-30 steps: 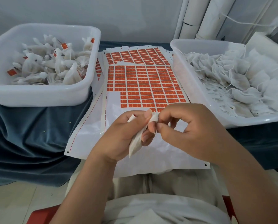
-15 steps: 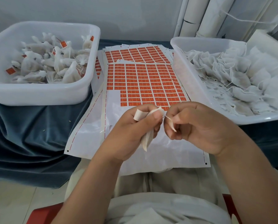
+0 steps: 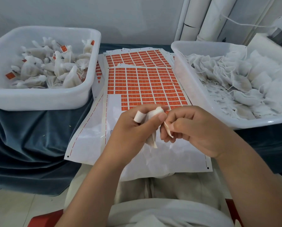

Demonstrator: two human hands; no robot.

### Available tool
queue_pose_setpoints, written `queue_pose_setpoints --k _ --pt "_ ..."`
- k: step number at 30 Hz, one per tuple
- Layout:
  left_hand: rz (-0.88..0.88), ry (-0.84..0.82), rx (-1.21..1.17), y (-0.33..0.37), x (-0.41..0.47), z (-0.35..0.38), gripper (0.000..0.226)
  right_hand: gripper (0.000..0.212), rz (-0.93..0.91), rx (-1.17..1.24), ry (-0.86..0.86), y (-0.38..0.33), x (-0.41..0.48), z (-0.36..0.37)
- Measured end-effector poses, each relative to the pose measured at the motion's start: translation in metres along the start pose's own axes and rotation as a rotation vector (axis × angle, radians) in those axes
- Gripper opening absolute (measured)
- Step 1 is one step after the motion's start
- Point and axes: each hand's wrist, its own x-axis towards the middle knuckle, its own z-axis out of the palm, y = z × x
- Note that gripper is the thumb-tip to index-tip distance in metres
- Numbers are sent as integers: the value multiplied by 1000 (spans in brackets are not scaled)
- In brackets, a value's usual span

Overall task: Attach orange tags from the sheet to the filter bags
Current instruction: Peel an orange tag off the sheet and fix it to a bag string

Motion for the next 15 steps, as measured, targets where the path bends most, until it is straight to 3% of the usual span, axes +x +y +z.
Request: queue_pose_setpoints --k 1,4,10,12,15 --pt "-5 15 -10 2 0 0 11 19 23 71 -38 0 0 -1" --pt "-23 107 -52 2 0 1 20 15 73 316 -105 0 1 -6" --pt "-53 118 -89 5 -2 8 19 6 33 601 33 1 4 -7" --pt "-47 108 -111 7 -2 10 16 23 -21 769 48 4 3 -2" --pt "-19 83 -69 7 -4 14 16 26 -97 1006 36 7 5 8"
